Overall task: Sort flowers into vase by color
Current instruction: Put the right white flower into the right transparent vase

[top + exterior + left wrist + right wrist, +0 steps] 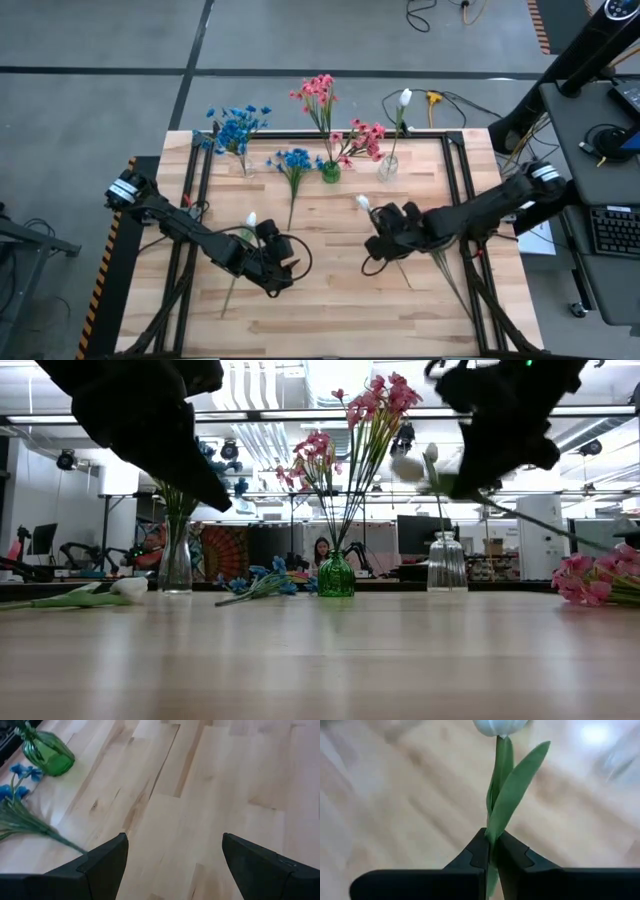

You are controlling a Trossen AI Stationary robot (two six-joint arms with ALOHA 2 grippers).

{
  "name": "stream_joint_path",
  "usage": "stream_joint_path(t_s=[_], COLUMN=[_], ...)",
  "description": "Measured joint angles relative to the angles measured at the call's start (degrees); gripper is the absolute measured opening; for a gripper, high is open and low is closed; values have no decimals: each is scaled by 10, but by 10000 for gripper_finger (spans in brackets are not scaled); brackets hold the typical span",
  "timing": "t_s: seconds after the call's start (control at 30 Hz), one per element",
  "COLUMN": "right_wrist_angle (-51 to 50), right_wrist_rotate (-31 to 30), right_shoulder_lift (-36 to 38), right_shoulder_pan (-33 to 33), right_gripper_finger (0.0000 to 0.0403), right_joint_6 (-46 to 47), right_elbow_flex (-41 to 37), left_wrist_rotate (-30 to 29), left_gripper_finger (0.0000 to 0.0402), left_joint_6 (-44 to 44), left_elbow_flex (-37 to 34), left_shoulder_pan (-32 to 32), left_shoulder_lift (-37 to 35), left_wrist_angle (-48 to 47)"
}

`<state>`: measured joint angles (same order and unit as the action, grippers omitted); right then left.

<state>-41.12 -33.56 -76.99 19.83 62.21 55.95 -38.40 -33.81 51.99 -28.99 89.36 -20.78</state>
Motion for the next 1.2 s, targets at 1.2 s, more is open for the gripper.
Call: stream_joint_path(t_s=[1.2], right_wrist_angle=[748], right_wrist_rotate=[-130], right_shoulder_lift=[315], right_shoulder_pan=[-137], right_gripper_finger=[17], right_joint_6=[-737], right_elbow_flex=[-254], left_wrist_rotate=[75], left_gripper_finger=[303], left_joint_6=[416], left_elbow_flex=[-54], left_shoulder_pan=[-10], left_shoulder_lift=[-309], left_wrist_angle=[56])
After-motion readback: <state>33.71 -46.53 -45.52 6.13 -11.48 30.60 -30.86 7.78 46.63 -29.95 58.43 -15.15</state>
